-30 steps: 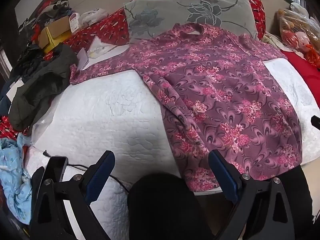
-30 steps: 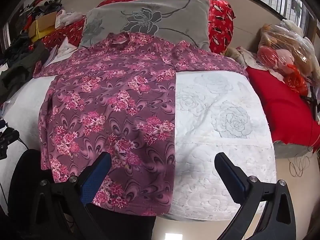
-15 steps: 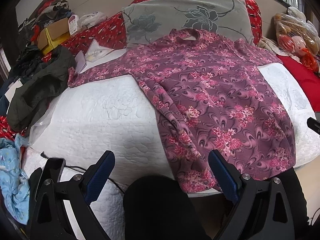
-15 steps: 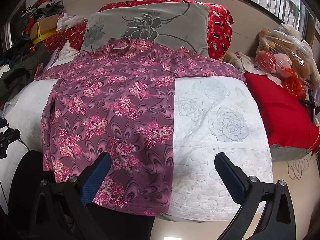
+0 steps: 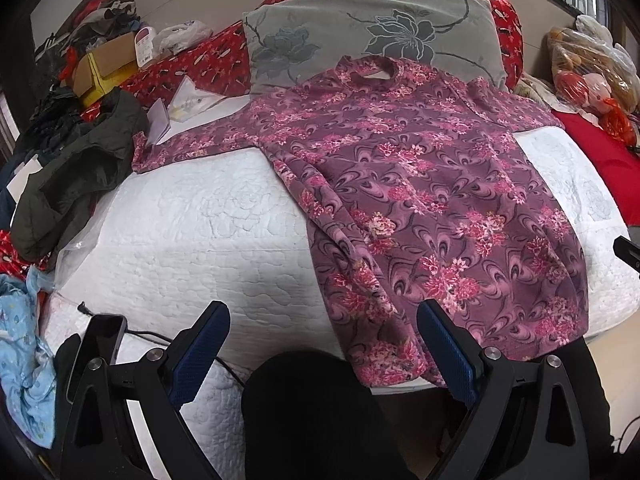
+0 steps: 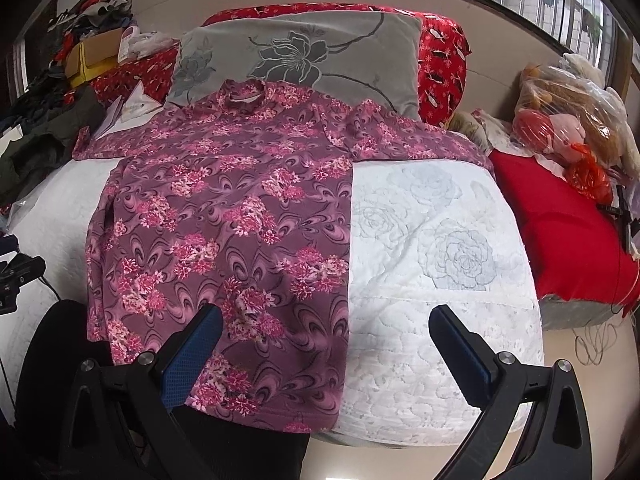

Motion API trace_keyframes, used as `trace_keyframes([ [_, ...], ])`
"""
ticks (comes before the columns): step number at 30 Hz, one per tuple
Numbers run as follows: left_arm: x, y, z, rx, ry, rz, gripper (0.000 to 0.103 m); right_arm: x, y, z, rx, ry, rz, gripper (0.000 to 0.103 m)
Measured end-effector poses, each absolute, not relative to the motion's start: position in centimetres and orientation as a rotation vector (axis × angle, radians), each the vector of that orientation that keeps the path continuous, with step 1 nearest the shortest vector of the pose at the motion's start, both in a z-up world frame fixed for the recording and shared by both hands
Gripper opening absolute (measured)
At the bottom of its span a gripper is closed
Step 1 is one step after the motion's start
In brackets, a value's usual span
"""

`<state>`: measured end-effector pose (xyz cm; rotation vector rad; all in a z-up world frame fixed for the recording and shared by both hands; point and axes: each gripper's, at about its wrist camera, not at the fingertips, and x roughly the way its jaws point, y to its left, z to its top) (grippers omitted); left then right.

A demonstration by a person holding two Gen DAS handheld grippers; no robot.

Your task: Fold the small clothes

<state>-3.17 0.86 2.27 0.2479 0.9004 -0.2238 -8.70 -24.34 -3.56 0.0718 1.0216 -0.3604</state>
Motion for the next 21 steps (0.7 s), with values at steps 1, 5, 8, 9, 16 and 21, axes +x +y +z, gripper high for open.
trace_keyframes([
  [1,-3.17,0.87,2.27,0.248,0.900,-0.224,0.095,-8.68,-24.32,-3.55,0.071,1.021,-0.360,0.103],
  [5,-3.11,0.75,2.19,0.247,0.903,-0.226,0.095,-8.65,-24.30,-3.59,0.073,1.021,-0.359,0.102],
  [8,-3.10,0.65,2.16,0.246,0.906,-0.227,0.095,-8.69,-24.23,-3.65,0.075,1.022,-0.357,0.102],
  [9,-3.05,0.63,2.14,0.246,0.907,-0.227,0.095,-8.70,-24.20,-3.69,0.075,1.023,-0.357,0.102],
  [16,-2.83,0.59,1.91,0.246,0.912,-0.226,0.095,-8.67,-24.21,-3.83,0.078,1.026,-0.353,0.102],
  [21,-2.45,0.50,1.66,0.243,0.922,-0.224,0.095,-8.59,-24.18,-4.20,0.084,1.035,-0.346,0.102],
])
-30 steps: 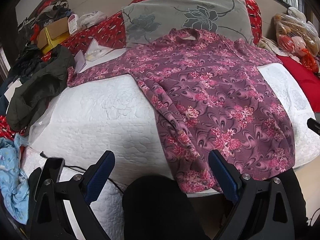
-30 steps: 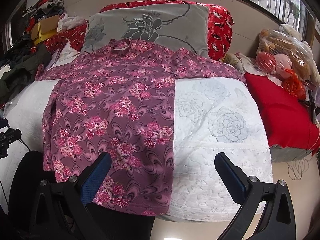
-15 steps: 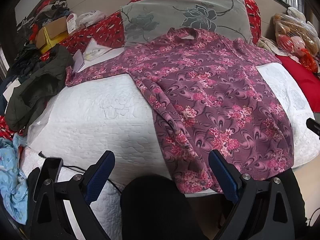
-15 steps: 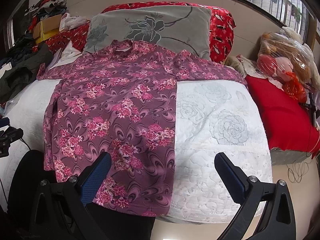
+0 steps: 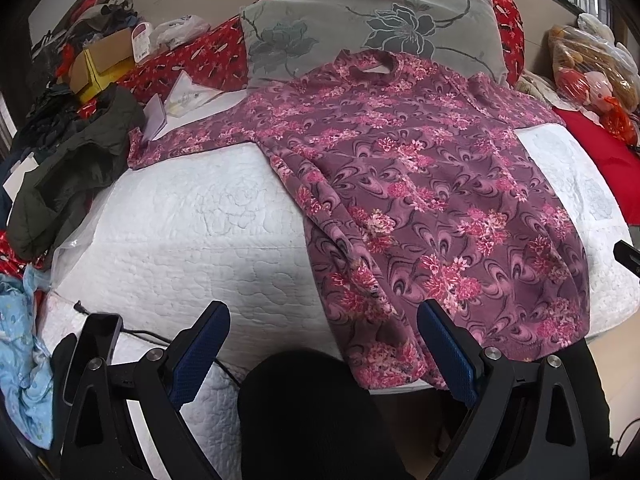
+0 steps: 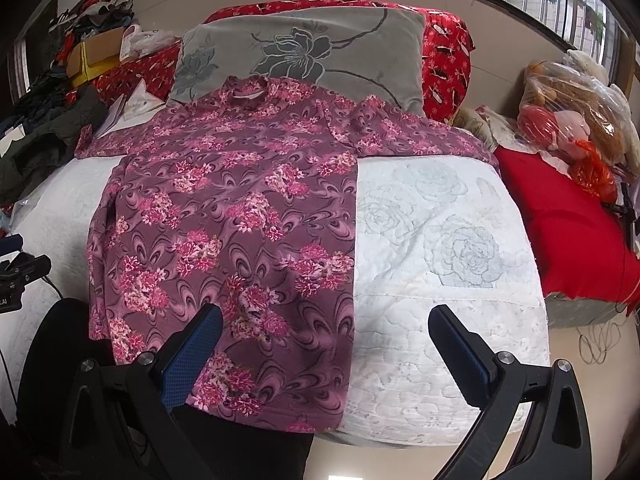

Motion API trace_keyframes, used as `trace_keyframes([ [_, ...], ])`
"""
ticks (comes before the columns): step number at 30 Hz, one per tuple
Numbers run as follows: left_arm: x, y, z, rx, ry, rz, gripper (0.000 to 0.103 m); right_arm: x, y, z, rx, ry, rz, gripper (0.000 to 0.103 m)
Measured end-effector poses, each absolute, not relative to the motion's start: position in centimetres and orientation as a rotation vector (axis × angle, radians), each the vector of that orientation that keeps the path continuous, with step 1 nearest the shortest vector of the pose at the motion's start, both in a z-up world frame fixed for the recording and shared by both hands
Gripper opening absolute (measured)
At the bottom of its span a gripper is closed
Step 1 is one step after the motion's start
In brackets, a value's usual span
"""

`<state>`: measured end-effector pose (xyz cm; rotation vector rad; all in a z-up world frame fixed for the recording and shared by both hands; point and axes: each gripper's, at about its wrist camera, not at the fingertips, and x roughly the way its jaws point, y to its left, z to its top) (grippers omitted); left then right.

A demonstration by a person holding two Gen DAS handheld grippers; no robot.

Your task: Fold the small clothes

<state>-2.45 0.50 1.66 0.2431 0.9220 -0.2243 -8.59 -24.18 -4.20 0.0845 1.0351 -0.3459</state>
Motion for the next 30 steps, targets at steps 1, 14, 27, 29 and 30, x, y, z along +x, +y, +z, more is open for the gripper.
trace_keyframes([
  [1,-2.4,0.4,1.6,0.244,0.923,-0.224,0.095,-8.6,-24.2,-4.2,0.086,1.037,-0.345,0.102],
  [14,0.1,0.3,0.4,0.231,0.988,-0.224,0.095,-8.3,-25.1,-5.6,0.132,1.072,-0.343,0.102],
  [27,7.4,2.0,-3.6,-0.023,1.306,-0.329,0.095,-9.9,-29.0,-11.6,0.355,1.248,-0.352,0.101],
  [29,7.4,0.5,-4.6,0.005,1.339,-0.378,0.095,-10.2,-29.4,-12.9,0.427,1.279,-0.325,0.099],
  [30,7.5,-0.2,-5.5,0.030,1.357,-0.387,0.093,-10.3,-29.5,-13.6,0.456,1.287,-0.315,0.098],
])
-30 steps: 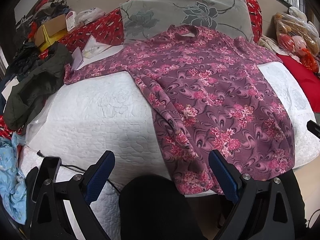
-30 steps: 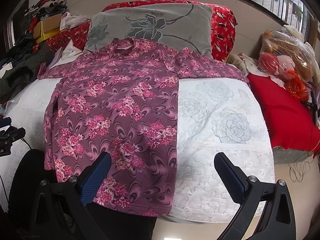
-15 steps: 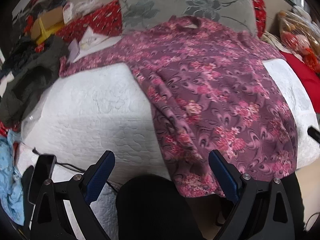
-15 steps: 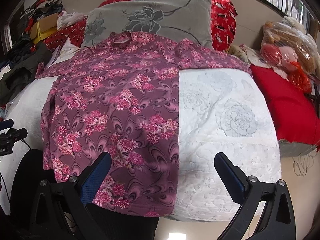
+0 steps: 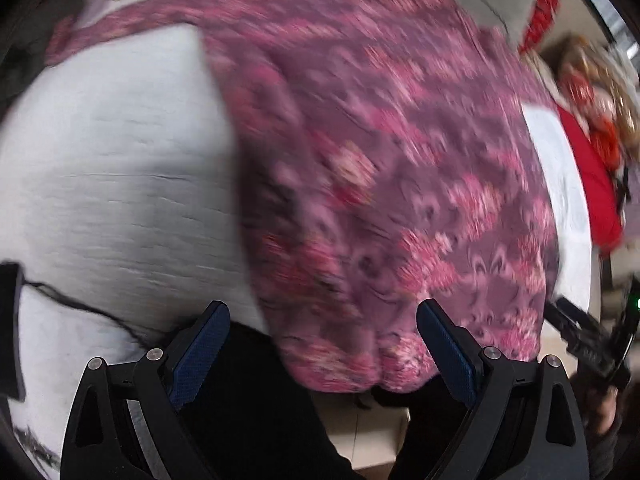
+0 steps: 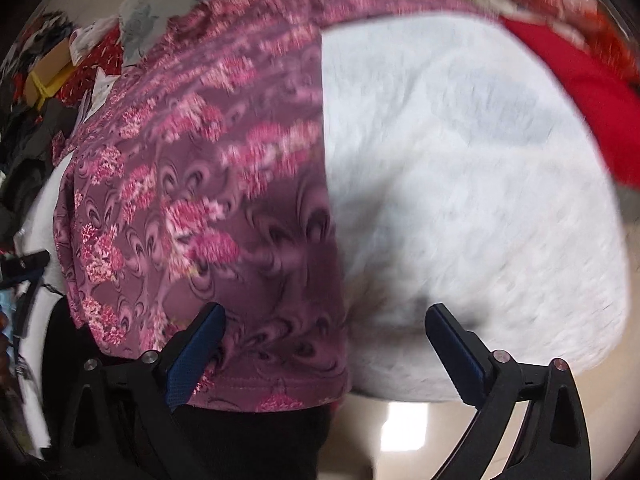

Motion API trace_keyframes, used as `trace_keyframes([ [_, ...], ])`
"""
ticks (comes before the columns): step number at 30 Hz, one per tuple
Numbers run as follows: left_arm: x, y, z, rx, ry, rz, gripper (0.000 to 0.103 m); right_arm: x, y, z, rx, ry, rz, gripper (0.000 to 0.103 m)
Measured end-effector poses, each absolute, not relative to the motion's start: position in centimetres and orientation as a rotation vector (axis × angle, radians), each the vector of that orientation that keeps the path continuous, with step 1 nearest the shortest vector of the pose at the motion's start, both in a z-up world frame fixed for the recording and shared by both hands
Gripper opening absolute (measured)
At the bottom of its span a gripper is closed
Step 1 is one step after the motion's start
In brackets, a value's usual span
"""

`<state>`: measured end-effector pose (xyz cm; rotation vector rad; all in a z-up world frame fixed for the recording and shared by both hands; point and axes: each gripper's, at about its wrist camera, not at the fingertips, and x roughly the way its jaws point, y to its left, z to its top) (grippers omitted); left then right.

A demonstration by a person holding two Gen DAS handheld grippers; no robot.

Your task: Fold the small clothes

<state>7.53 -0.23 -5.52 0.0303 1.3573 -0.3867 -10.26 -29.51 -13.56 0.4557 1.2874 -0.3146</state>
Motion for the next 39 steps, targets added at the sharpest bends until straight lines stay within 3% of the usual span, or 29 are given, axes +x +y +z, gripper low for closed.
trace_keyframes([
  [2,8.0,-1.0,-7.1,0.051,1.391,-0.397,0.067,-10.5,-29.8,-14.7,0.536,1.301,-0.282,0.093],
  [3,8.3,-1.2,-7.8,0.048,1.424,-0.415,0.035,-10.6,-29.9,-15.1,0.578,1.303,-0.263,0.085],
  [4,8.5,-1.2,-8.4,0.048,1.455,-0.424,0.012,-10.8,-30.0,-15.4,0.623,1.299,-0.237,0.079],
  [5,8.9,-0.8,-8.8,0.033,1.477,-0.427,0.008,-11.0,-30.0,-15.6,0.656,1.287,-0.210,0.058],
  [6,9.1,-0.4,-8.8,0.018,1.471,-0.421,0.006,-11.1,-30.1,-15.5,0.691,1.269,-0.173,0.029],
  [7,9.4,0.4,-8.5,0.003,1.458,-0.413,0.004,-11.2,-30.1,-15.3,0.704,1.254,-0.148,0.014],
  [8,9.6,1.4,-7.9,-0.010,1.444,-0.407,0.004,-11.3,-30.1,-14.8,0.693,1.240,-0.138,0.004],
  [14,10.5,11.6,-2.2,-0.228,1.355,-0.336,0.003,-13.6,-30.9,-7.6,0.678,1.009,-0.057,0.003],
  [18,10.1,15.3,-1.8,-0.274,1.356,-0.297,0.003,-15.2,-31.9,-4.9,0.687,0.931,-0.091,0.003],
  [26,9.7,15.2,-9.6,-0.243,1.516,-0.204,0.005,-16.4,-32.4,-9.6,0.734,1.077,-0.181,0.003],
  [31,9.7,15.7,-7.0,-0.245,1.454,-0.250,0.006,-16.3,-32.9,-10.8,0.710,1.153,-0.234,0.004],
  [32,10.1,15.3,-5.3,-0.211,1.393,-0.268,0.007,-16.0,-33.0,-10.3,0.671,1.155,-0.260,0.010],
  [33,9.8,15.2,-4.0,-0.188,1.355,-0.280,0.014,-15.5,-33.1,-9.5,0.616,1.152,-0.292,0.010],
  [35,10.6,13.7,-1.5,-0.147,1.264,-0.308,0.040,-14.0,-33.1,-8.1,0.553,1.107,-0.279,0.010],
  [36,11.0,13.0,-0.9,-0.132,1.229,-0.303,0.061,-12.8,-32.9,-7.3,0.538,1.081,-0.253,0.013],
  [37,11.2,12.1,-0.3,-0.112,1.194,-0.288,0.073,-11.7,-32.8,-7.0,0.522,1.067,-0.236,0.017],
  [39,12.3,9.6,0.1,-0.082,1.144,-0.278,0.075,-9.0,-32.4,-7.0,0.480,1.053,-0.211,0.031],
])
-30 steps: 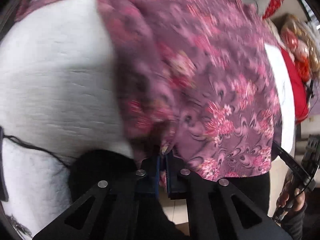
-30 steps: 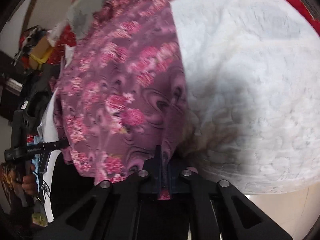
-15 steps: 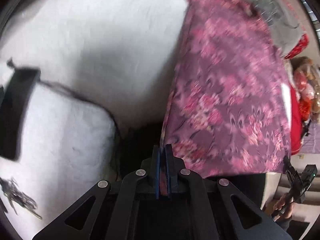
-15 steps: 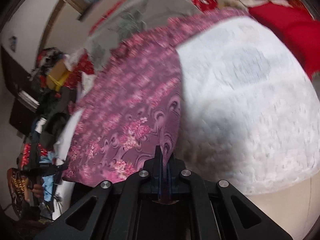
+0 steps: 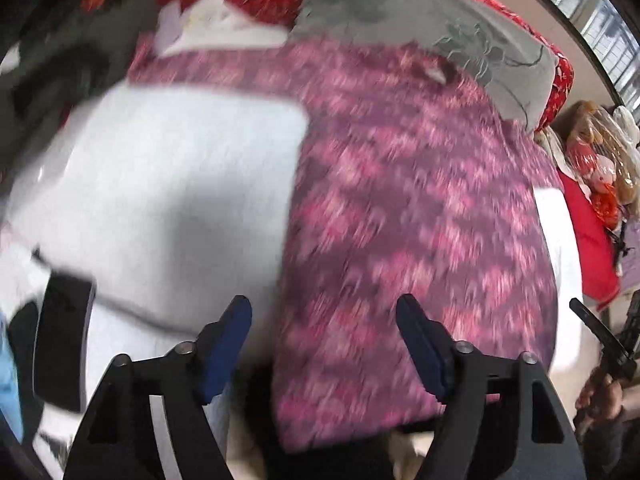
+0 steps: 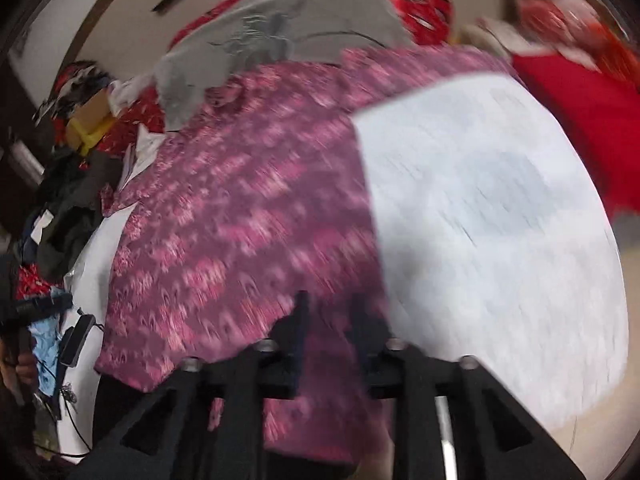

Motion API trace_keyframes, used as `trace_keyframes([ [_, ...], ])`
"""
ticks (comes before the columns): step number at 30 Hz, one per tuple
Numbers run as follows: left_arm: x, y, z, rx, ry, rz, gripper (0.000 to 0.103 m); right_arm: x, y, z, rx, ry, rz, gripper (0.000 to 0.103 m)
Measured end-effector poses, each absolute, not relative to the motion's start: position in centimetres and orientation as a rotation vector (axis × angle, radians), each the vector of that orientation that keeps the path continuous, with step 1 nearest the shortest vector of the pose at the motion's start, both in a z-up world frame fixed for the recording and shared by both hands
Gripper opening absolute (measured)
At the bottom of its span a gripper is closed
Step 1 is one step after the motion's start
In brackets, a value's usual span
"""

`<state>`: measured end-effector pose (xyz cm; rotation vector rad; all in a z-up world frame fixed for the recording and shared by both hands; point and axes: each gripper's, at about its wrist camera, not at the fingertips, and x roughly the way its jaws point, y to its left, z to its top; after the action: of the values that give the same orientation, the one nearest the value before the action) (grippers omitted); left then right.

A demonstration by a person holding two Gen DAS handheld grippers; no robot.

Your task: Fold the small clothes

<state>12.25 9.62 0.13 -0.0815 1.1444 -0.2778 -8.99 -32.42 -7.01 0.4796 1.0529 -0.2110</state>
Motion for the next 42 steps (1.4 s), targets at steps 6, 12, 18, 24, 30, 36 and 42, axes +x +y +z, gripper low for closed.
trace_keyframes([
  [6,16.6,2.2,-5.8,0.002,1.214,-0.221,0.063,-2.7,-31.8,-13.1,0.451,1.198,-0.216,0.028],
  [12,21.0,-1.1,-6.8,0.020,1.221,-0.256,0.058,-1.5,-40.5,-9.3,0.685,0.980,-0.270,0.030],
  [18,26.8,-3.4,-6.6,0.024,1.141,-0.221,0.065,-1.9,-58.1,-9.7,0.963,0.767,-0.656,0.039],
  [24,30.8,-5.2,-9.0,-0.001,1.142,-0.210,0.066,-0.2,-68.9,-14.6,1.177,0.602,-0.824,0.051],
  [30,33.1,-6.5,-11.2,-0.003,1.168,-0.231,0.067,2.8,-74.0,-18.8,1.250,0.495,-0.855,0.056],
  [36,34.7,-6.7,-11.1,-0.050,1.154,-0.243,0.068,5.0,-75.4,-19.9,1.240,0.474,-0.864,0.024],
  [42,36.3,-6.1,-10.8,-0.116,1.133,-0.222,0.068,3.8,-74.3,-14.1,1.005,0.438,-0.935,0.007],
])
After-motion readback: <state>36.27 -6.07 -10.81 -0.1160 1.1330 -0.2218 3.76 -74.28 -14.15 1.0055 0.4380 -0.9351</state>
